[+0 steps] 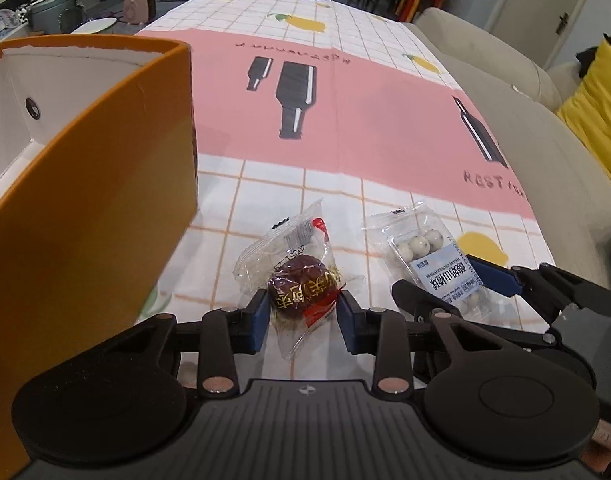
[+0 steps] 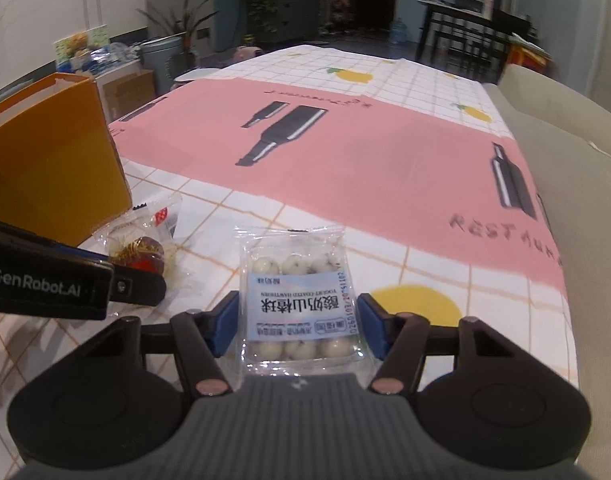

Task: Organize snacks
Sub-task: 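Lower the left tool onto the red-wrapped round snack while the right tool lowers onto the milk-ball packet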

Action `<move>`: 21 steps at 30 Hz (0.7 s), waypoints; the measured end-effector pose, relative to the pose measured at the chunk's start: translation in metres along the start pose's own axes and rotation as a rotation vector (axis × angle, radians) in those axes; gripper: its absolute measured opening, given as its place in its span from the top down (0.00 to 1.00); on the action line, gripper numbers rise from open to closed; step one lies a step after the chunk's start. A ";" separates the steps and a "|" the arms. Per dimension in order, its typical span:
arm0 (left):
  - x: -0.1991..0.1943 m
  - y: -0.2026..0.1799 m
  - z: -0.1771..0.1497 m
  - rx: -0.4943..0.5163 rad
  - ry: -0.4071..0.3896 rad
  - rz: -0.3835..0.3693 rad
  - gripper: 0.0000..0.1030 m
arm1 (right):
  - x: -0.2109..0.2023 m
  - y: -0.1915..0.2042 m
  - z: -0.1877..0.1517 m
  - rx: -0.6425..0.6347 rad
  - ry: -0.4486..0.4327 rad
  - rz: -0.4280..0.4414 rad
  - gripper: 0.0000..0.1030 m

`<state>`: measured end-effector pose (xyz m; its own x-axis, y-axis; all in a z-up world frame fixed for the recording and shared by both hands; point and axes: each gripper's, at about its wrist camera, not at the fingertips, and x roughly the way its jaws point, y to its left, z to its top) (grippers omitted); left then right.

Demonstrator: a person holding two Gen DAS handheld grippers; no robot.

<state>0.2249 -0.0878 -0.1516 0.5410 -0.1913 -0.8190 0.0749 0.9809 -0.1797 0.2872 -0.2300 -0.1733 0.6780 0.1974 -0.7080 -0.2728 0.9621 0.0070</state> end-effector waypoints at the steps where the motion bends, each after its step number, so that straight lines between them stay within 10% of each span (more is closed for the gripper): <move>1: -0.002 -0.001 -0.003 0.001 0.002 0.001 0.61 | -0.004 0.002 -0.004 0.012 0.001 -0.009 0.42; 21: -0.061 0.001 -0.082 0.148 0.172 -0.102 0.62 | -0.097 0.050 -0.078 0.103 0.164 -0.093 0.42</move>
<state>0.1238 -0.0779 -0.1466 0.3744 -0.2806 -0.8838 0.2502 0.9483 -0.1951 0.1552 -0.2161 -0.1593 0.5750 0.0813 -0.8141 -0.1368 0.9906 0.0023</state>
